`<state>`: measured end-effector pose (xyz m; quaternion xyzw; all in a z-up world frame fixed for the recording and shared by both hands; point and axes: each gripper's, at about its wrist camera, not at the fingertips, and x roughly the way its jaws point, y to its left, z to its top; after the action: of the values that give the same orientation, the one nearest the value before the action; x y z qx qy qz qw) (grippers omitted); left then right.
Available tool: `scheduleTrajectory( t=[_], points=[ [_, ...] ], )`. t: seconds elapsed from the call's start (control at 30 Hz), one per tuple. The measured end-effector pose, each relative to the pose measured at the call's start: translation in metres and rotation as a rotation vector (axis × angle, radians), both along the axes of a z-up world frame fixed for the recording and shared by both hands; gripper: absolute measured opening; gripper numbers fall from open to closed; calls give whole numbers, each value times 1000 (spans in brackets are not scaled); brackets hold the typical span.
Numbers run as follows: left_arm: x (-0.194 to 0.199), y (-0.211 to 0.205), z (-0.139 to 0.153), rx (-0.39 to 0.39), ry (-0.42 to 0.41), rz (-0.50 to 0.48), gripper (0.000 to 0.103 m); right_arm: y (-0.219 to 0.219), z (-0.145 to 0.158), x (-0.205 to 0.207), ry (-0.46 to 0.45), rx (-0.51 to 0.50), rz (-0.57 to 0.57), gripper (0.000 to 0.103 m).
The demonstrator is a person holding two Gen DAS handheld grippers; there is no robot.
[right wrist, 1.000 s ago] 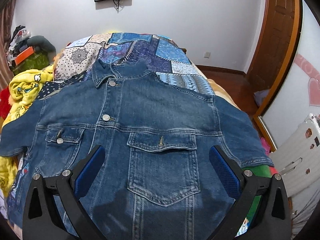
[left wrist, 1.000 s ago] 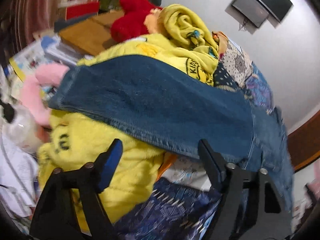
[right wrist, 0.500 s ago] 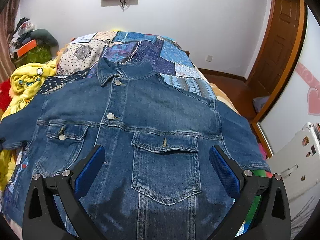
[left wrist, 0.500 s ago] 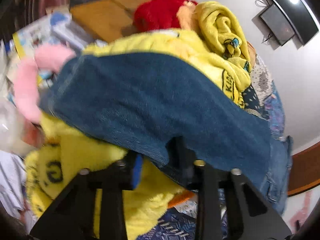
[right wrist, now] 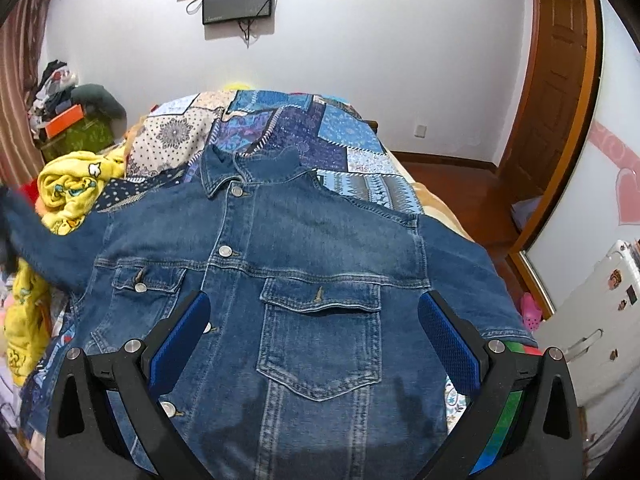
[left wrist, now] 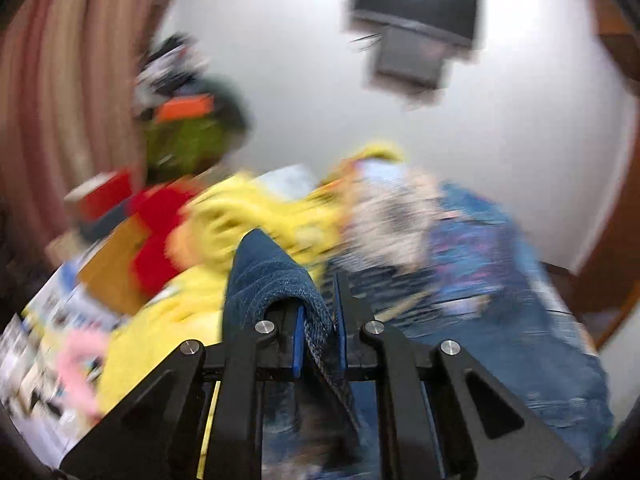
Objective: Fold large clothes
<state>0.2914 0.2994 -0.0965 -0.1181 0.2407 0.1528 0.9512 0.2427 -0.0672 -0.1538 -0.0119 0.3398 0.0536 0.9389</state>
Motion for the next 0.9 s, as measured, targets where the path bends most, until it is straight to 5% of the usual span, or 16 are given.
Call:
scheduleTrajectory(
  t=[0.2, 0.37, 0.53, 0.6, 0.7, 0.8, 0.9],
  points=[
    [52, -121, 3, 40, 30, -276, 11, -26, -2, -5, -20, 49, 9, 103],
    [78, -199, -62, 13, 219, -437, 11, -53, -7, -7, -5, 95, 23, 103],
    [77, -243, -149, -124, 471, -547, 11, -78, -11, -8, 13, 151, 18, 103],
    [72, -257, -171, -94, 565, -591, 13, -85, -14, -7, 27, 176, 11, 103],
    [59, -256, -166, -46, 559, -610, 19, -94, -16, -5, 50, 225, 1, 103],
    [50, -233, -150, -152, 535, -596, 56, -97, -16, -5, 55, 245, -13, 103],
    [42, -208, -135, -232, 468, -541, 58, -97, -15, -5, 56, 257, -13, 103]
  ],
)
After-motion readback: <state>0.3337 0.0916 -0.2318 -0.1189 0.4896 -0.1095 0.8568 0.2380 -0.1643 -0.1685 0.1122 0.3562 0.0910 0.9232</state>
